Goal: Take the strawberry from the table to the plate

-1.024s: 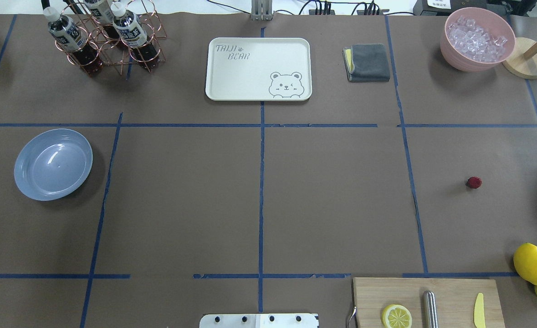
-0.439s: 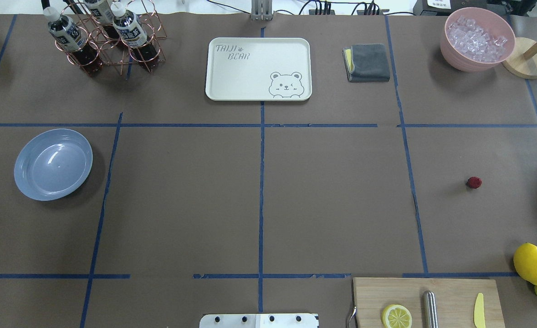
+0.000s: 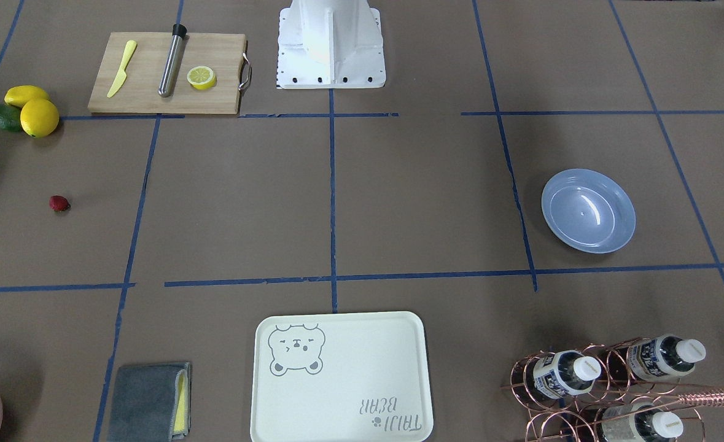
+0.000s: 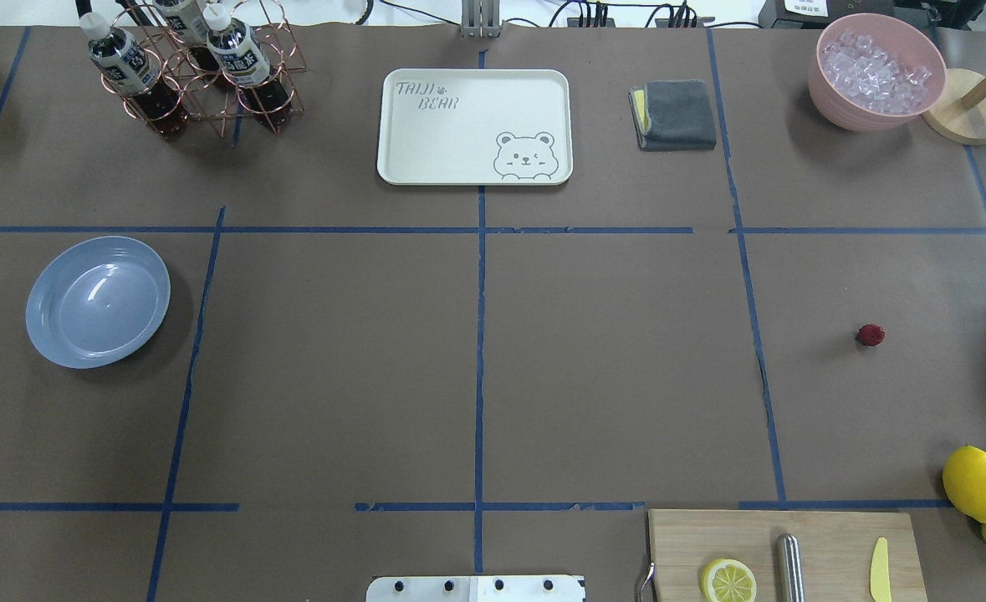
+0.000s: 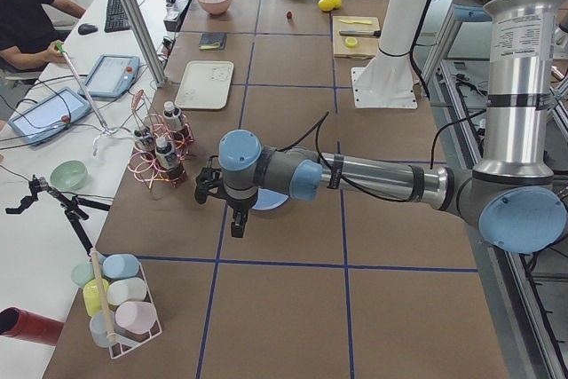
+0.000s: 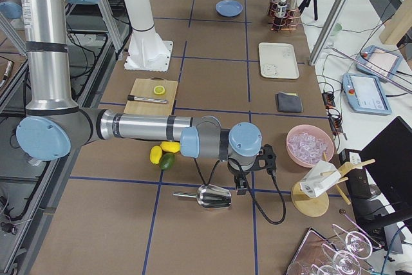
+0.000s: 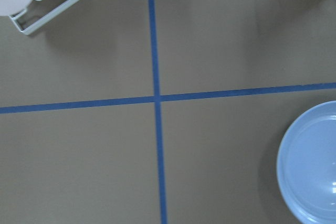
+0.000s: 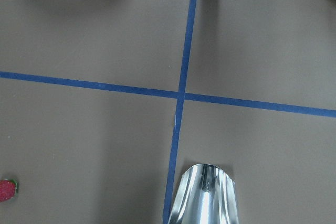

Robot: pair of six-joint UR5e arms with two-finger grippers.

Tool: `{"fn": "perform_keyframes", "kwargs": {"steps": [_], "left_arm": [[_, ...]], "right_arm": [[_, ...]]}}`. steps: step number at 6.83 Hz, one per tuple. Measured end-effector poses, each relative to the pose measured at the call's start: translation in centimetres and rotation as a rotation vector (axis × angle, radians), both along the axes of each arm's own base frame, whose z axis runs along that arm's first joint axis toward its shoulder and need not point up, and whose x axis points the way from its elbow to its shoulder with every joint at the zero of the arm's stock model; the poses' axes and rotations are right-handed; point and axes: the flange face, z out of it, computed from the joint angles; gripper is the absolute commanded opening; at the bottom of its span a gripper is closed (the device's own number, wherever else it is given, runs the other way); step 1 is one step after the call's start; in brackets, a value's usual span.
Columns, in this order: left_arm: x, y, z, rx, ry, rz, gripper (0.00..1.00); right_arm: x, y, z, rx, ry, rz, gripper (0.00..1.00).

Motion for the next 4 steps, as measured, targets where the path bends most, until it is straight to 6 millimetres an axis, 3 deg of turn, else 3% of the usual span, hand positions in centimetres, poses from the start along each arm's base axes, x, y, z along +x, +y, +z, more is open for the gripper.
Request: {"fn": "perform_keyframes", "kwargs": {"steps": [2, 4], "left_arm": [[7.9, 2.9, 0.2, -0.016, 0.075, -0.037, 1.0], [13.9, 4.9, 1.8, -0.021, 0.085, -0.08, 1.0]], "right_arm": [[-0.1, 0.0, 0.1, -0.003, 0.001, 0.0, 1.0], [-0.2, 0.0, 0.1, -0.004, 0.0, -0.002, 1.0]]}}
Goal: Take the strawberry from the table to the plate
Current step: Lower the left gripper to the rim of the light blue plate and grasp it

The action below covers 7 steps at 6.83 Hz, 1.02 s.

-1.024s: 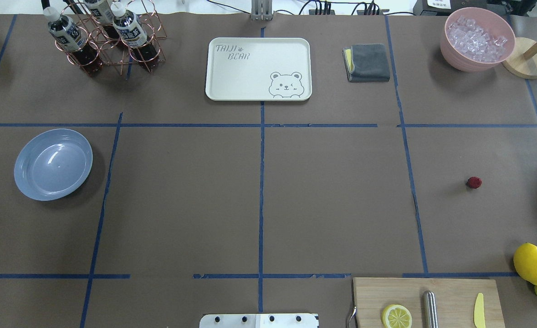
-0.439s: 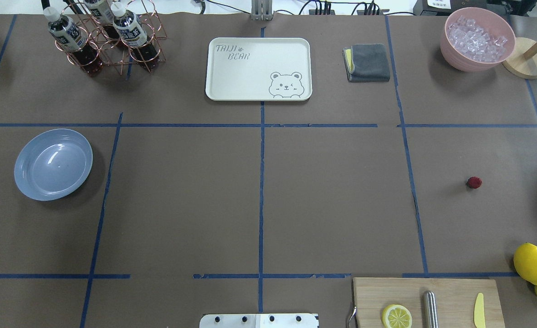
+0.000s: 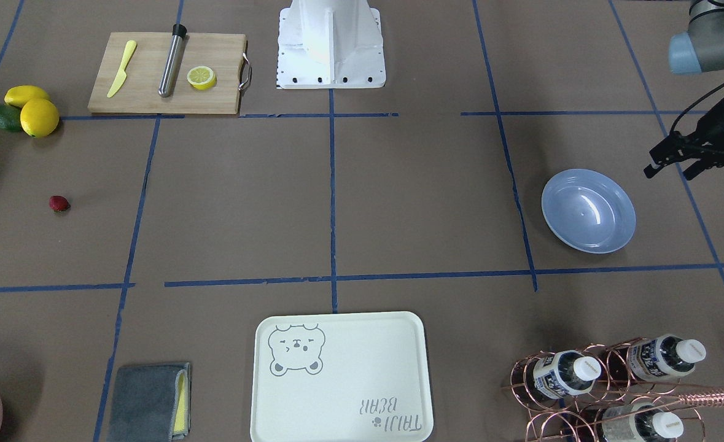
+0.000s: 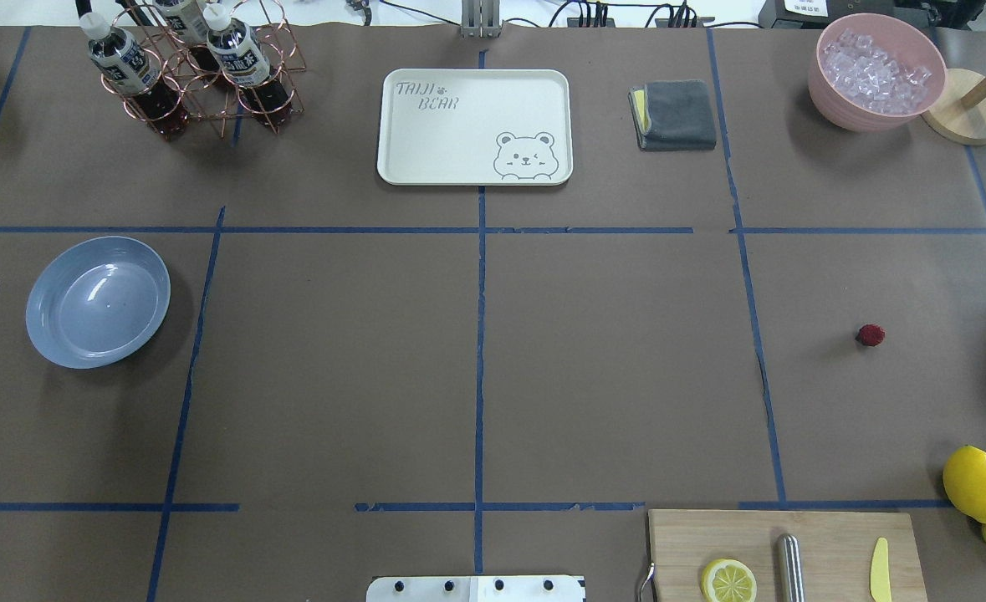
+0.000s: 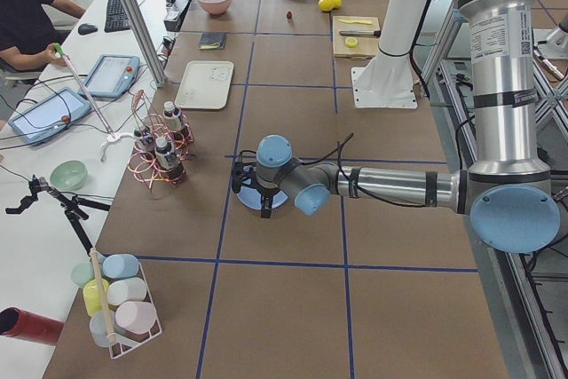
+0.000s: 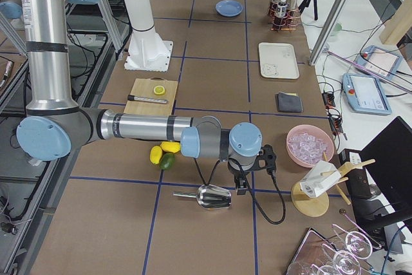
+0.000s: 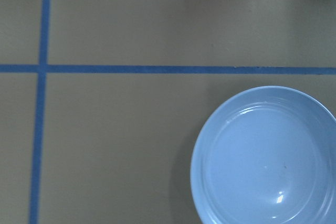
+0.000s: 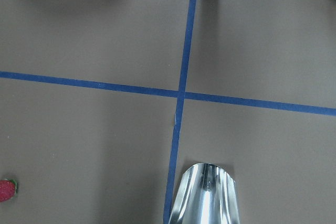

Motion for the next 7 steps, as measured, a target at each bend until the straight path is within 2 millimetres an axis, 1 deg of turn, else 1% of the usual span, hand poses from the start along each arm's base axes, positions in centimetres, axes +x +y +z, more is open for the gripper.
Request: {"fn": "perform_keyframes", "kwargs": {"steps": [2, 3, 5, 7], "left_arm": [[2.3, 0.7, 2.0, 0.004, -0.006, -0.007, 1.0], [3.5, 0.6, 2.4, 0.002, -0.019, -0.014, 1.0], [5.6, -0.2, 2.9, 0.016, -0.062, -0.045, 0.95], [6.4, -0.9, 3.1, 0.02, -0.071, -0.05, 0.77]], "right_arm": [[0.0, 0.0, 0.0, -0.002, -0.001, 0.0, 1.0], [0.0, 0.0, 0.1, -0.002, -0.001, 0.0, 1.0], [0.0, 0.0, 0.0, -0.002, -0.001, 0.0, 1.0], [0.0, 0.1, 0.1, -0.003, -0.001, 0.0, 1.0]]}}
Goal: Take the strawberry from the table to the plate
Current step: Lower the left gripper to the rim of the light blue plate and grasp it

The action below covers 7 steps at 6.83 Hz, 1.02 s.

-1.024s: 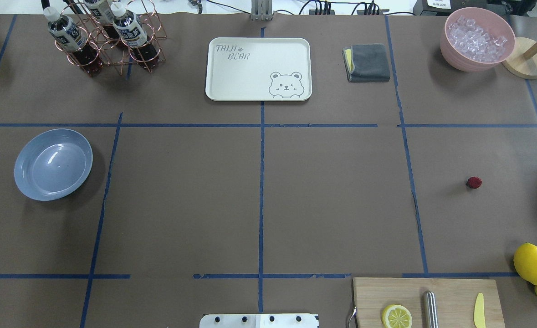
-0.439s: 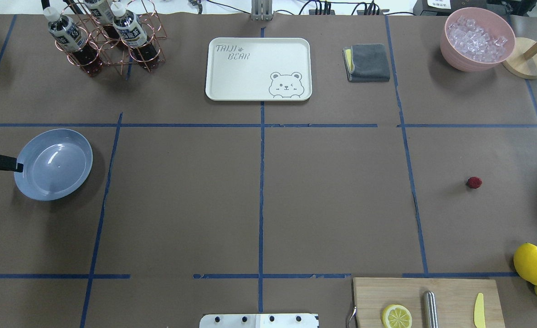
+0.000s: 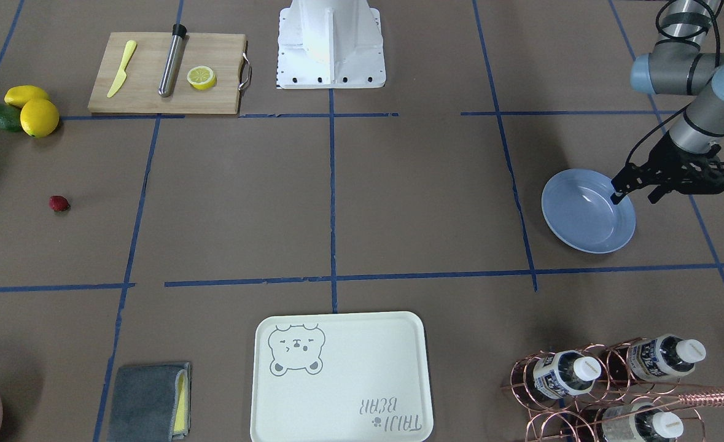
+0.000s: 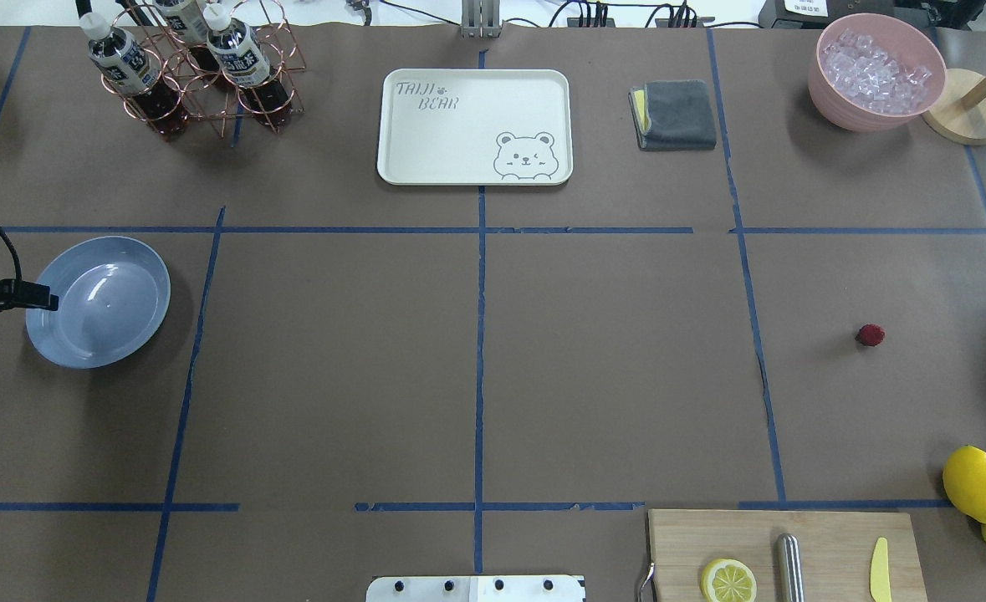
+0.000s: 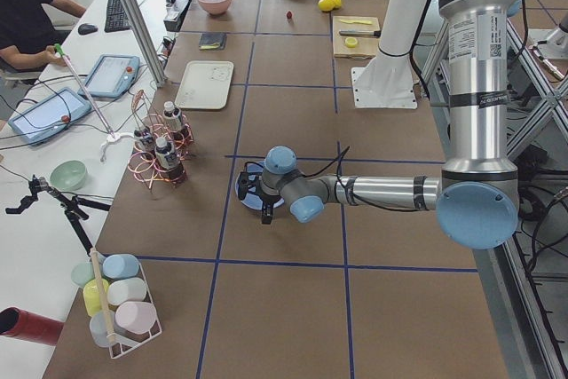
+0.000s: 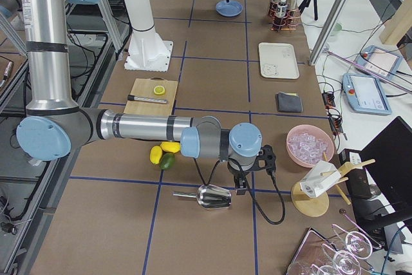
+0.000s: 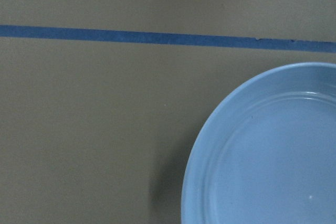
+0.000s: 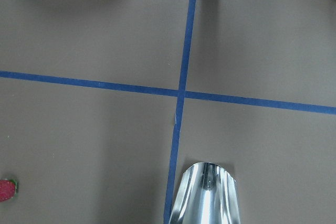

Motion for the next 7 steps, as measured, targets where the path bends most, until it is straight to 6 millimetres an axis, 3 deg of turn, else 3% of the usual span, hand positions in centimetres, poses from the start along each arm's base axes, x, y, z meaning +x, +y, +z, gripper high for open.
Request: {"fn": "perform_keyframes", "kwargs": {"steps": [3, 6, 7], "left_arm": [[0.65, -0.8, 0.46, -0.004, -0.005, 0.001, 0.62], [0.79, -0.99, 0.53, -0.005, -0.006, 0.001, 0.05], [0.8, -1.0, 0.51, -0.004, -0.005, 0.002, 0.0]], "right_arm": [[0.0, -0.01, -0.02, 0.001, 0.0, 0.0, 1.0], [0.0, -0.07, -0.08, 0.003, 0.0, -0.001, 1.0], [0.0, -0.07, -0.08, 0.003, 0.0, 0.0, 1.0]]}}
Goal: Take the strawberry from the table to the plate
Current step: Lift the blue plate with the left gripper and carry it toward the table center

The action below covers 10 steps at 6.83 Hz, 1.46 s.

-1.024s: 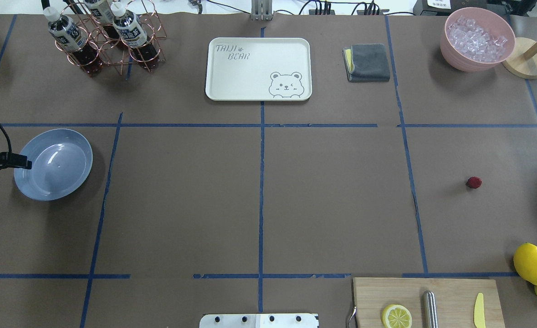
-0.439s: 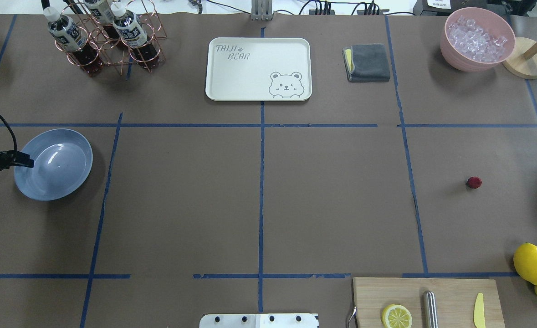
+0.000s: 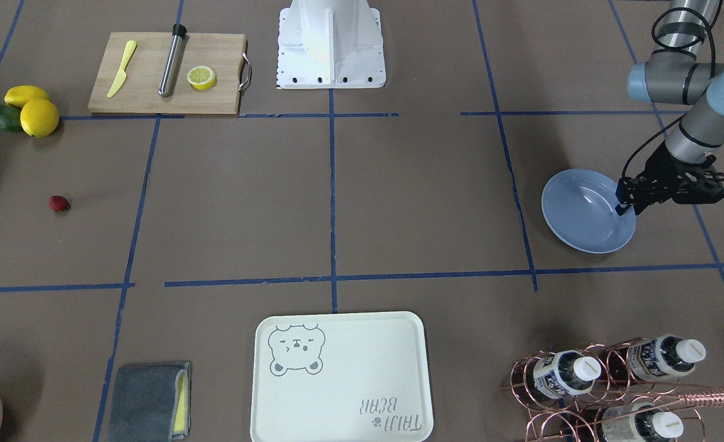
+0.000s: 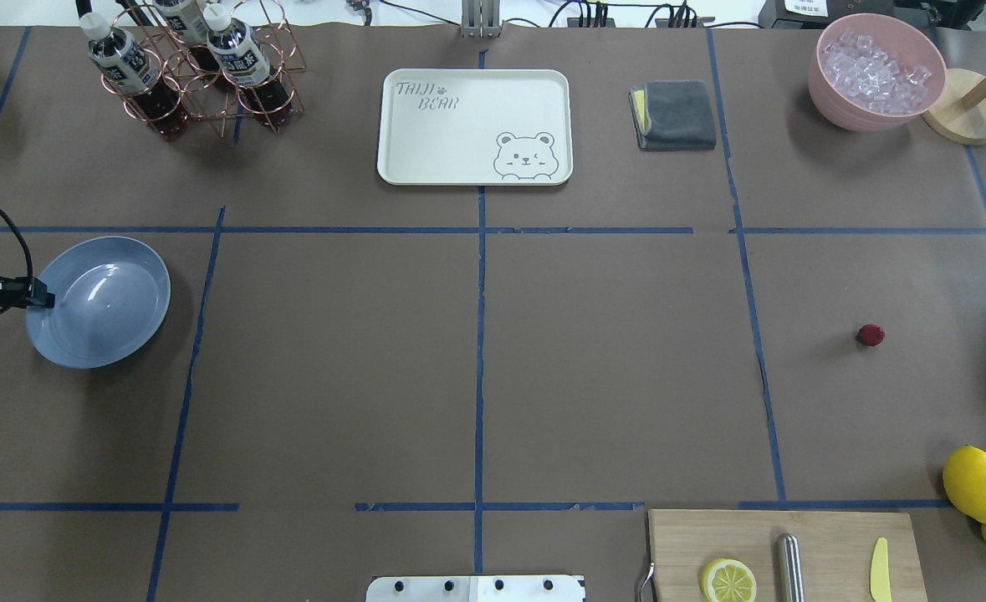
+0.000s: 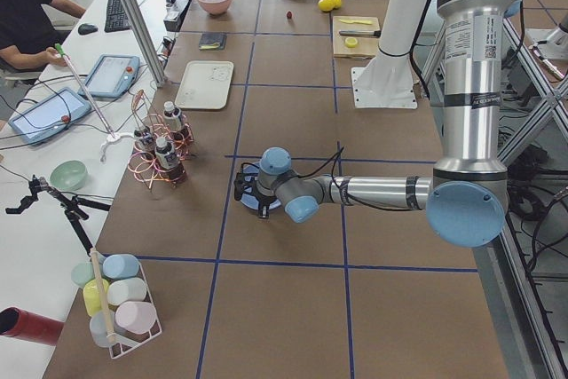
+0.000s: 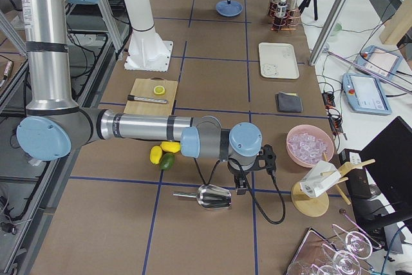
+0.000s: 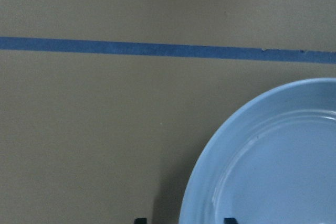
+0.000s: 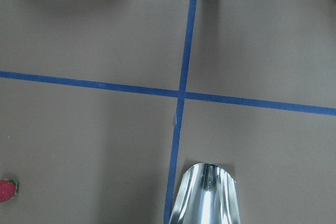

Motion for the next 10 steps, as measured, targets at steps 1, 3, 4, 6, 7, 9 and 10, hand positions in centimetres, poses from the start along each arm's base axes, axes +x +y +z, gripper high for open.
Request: {"fn": "perform_keyframes", "kwargs": {"steps": [1, 3, 4, 6, 7, 9, 10], "left_arm": [[0.0, 0.0, -0.1, 0.002, 0.001, 0.001, 0.0], [-0.6, 0.8, -1.4, 0.013, 0.026, 0.022, 0.0], [-2.1, 1.4, -2.4, 0.006, 0.055, 0.032, 0.0], [-5.7, 0.6, -5.4, -0.02, 0.103, 0.003, 0.0], [-5.8, -0.7, -9.5, -0.028, 0.112, -0.004, 0.0], [-3.7, -5.0, -18.9, -0.05, 0.136, -0.036, 0.0], [-0.8, -6.0, -22.9, -0.092, 0.179, -0.058, 0.0]], "right_arm": [[0.0, 0.0, 0.0, 0.0, 0.0, 0.0, 1.0], [0.0, -0.1, -0.2, 0.001, 0.001, 0.002, 1.0], [0.0, -0.3, -0.4, -0.001, 0.002, 0.007, 1.0], [-0.3, -0.6, -1.0, 0.002, 0.002, 0.011, 1.0], [-0.3, -1.1, -2.6, 0.029, 0.003, 0.012, 1.0], [-0.4, -1.8, -4.4, 0.06, 0.005, 0.016, 1.0], [-0.7, -1.8, -4.2, 0.068, 0.006, 0.013, 1.0]]}}
